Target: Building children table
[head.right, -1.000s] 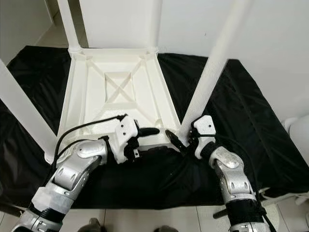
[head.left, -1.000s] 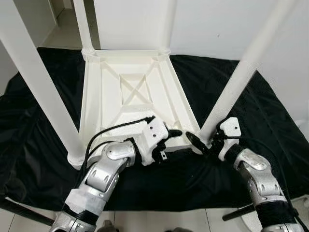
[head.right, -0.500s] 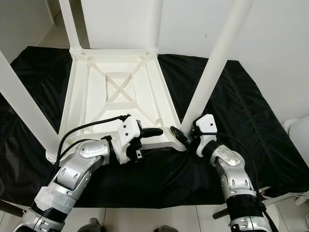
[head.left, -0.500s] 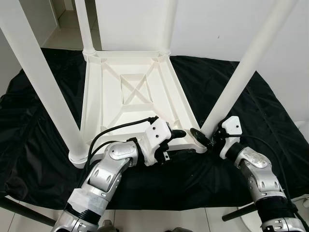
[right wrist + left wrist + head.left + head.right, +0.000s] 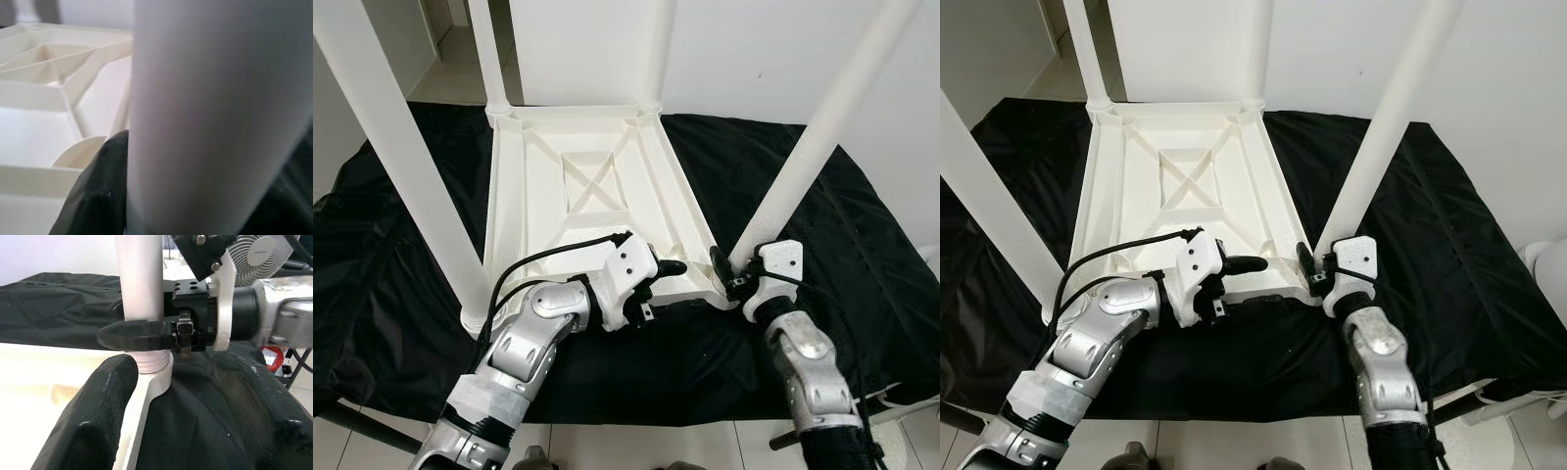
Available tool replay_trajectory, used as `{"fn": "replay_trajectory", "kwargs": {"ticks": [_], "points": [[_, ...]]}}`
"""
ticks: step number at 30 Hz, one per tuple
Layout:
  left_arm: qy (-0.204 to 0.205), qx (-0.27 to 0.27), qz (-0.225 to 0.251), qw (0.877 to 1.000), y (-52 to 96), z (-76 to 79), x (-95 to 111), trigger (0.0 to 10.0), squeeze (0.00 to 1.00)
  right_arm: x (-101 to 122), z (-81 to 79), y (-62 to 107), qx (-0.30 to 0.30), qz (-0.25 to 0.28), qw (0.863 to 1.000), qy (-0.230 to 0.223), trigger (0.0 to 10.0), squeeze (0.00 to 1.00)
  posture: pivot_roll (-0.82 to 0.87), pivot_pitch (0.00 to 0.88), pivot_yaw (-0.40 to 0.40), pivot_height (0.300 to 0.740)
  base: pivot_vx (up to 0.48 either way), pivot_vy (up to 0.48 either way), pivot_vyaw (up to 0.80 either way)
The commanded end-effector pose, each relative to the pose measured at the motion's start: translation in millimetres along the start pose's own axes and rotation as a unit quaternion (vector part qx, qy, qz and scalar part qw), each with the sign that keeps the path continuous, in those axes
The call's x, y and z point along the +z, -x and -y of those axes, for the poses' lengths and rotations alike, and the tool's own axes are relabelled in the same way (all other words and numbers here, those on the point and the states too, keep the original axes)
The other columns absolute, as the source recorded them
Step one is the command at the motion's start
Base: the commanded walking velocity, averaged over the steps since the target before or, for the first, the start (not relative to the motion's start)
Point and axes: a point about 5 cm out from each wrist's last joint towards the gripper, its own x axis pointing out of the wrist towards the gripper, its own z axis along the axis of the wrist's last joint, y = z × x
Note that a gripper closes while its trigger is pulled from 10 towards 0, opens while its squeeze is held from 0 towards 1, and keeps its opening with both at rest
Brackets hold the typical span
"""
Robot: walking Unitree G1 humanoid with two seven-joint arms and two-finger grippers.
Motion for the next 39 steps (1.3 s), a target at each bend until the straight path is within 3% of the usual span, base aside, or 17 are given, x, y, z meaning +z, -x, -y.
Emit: {"fn": "replay_trajectory", "kwargs": {"ticks": [1,4,6,8,10,12,20,21,30,31,34,36,39], "points": [[0.007,0.003,-0.002,1.0,1.2,-1.7,-2,10.0,0.0,2,-4.5,3.2,-0.039,-0.002,0.999,0.001,10.0,0.0,0.01,0.0,-0.023,0.74,0.0,0.0,0.0],[0.006,0.005,-0.003,1.0,1.4,-2.3,-2,10.0,0.0,2,-7.2,3.9,-0.048,-0.003,0.999,-0.001,10.0,0.0,0.01,0.0,-0.023,0.74,0.0,0.0,0.0],[0.005,0.014,0.0,1.0,1.0,-4.5,-1,10.0,0.0,0,-17.8,4.5,-0.1,-0.016,0.995,-0.018,10.0,0.0,0.01,0.0,-0.027,0.74,0.0,0.0,0.0],[0.005,0.014,0.0,1.0,1.0,-4.5,-1,10.0,0.0,0,-17.8,4.5,-0.1,-0.016,0.995,-0.018,10.0,0.0,0.01,0.0,-0.027,0.74,0.0,0.0,0.0],[0.007,0.019,0.002,1.0,0.5,-5.7,-1,10.0,0.0,-2,-30.1,3.5,-0.149,-0.03,0.988,-0.034,10.0,0.0,0.01,0.0,-0.031,0.74,0.0,0.0,0.0],[0.007,0.02,0.003,1.0,0.3,-5.6,0,10.0,0.0,-2,-34.1,2.6,-0.161,-0.035,0.985,-0.041,10.0,0.0,0.01,0.0,-0.032,0.74,0.0,0.0,0.0],[0.008,0.022,0.004,1.0,0.5,-4.5,0,10.0,0.0,3,-33.8,3.4,-0.146,-0.029,0.988,-0.048,10.0,0.0,0.02,0.0,-0.036,0.74,0.0,0.0,0.0],[0.008,0.023,0.004,1.0,0.5,-4.6,0,10.0,0.0,4,-31.1,4.5,-0.134,-0.021,0.989,-0.053,10.0,1.0,0.02,0.0,-0.039,0.74,0.0,0.0,0.0],[0.01,0.027,0.006,1.0,0.3,-4.7,0,10.0,0.0,8,-1.7,8.9,-0.069,-0.002,0.997,-0.029,10.0,1.0,0.02,0.0,-0.048,0.74,0.0,0.0,0.0],[0.011,0.027,0.006,1.0,0.1,-4.4,1,10.0,0.0,7,5.1,10.0,-0.041,-0.008,0.999,-0.02,10.0,0.0,0.02,0.0,-0.049,0.74,0.0,0.0,0.0],[0.011,0.026,0.007,1.0,-0.3,-3.5,1,10.0,0.0,6,16.6,11.4,0.012,-0.015,1.0,-0.006,10.0,0.0,0.02,0.0,-0.049,0.74,0.0,0.0,0.0],[0.012,0.026,0.007,1.0,-0.3,-3.5,1,10.0,0.0,6,23.4,11.6,0.078,-0.021,0.997,0.021,10.0,0.0,0.02,0.0,-0.046,0.74,0.0,0.0,0.0],[0.012,0.025,0.007,1.0,-0.5,-3.9,1,10.0,0.0,6,26.0,10.0,0.109,-0.025,0.993,0.031,10.0,0.0,0.02,0.0,-0.043,0.74,0.0,0.0,0.0]]}}
